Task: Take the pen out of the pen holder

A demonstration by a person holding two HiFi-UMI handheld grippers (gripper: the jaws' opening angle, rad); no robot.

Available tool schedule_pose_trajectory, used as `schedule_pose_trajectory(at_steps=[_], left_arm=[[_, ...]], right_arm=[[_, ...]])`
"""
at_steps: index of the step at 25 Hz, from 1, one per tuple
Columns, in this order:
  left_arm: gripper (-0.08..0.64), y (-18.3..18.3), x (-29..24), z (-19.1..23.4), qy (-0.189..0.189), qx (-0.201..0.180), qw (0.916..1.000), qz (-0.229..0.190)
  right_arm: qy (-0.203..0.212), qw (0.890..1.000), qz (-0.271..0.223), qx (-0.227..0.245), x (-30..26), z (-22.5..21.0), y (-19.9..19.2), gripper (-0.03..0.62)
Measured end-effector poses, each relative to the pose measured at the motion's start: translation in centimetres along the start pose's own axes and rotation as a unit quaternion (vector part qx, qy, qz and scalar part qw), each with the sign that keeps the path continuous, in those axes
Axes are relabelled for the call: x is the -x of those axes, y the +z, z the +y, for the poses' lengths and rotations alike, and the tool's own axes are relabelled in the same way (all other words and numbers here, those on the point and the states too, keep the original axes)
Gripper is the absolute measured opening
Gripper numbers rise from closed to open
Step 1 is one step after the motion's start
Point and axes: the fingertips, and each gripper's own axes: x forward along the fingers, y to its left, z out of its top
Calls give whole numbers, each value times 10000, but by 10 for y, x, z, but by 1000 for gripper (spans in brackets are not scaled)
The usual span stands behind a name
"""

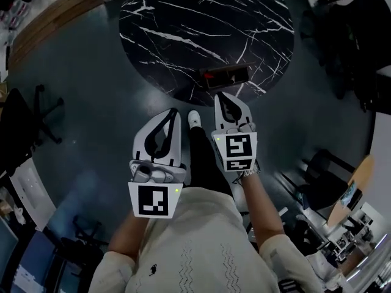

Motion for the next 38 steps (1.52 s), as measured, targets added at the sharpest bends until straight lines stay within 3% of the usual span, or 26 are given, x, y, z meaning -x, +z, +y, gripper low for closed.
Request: schedule_pose_trajectory(at_steps=[3, 6, 12, 18, 26, 29, 33, 38], left_arm=[[12, -14, -4, -2, 67, 52, 9998, 166], [12, -26, -7, -3, 114, 79, 9995, 288], [12, -36, -14, 6, 298, 109, 9988, 363], [12, -41, -12, 12, 519, 129, 9975, 456], [12, -45, 3, -1, 515, 39, 9972, 540], [12, -49, 9, -3, 540, 51, 9968, 580], [12, -51, 13, -7, 505, 6, 9970, 584], [12, -43, 11, -12, 450, -174, 9977, 473]], right_arm=[[189, 9990, 315, 249, -26, 0, -19, 20], [47, 9975, 477, 526, -47, -6, -31, 20], [-246, 9944, 750, 708, -88, -10, -62, 101], [-603, 9917, 601, 965, -102, -9, -61, 101], [-1105, 9873, 197, 1120, -108, -11, -56, 100], [-1126, 9888, 64, 981, -106, -14, -55, 63], [-997, 9932, -187, 576, -96, -22, -43, 60], [-861, 9950, -421, -293, -67, -42, -20, 60]])
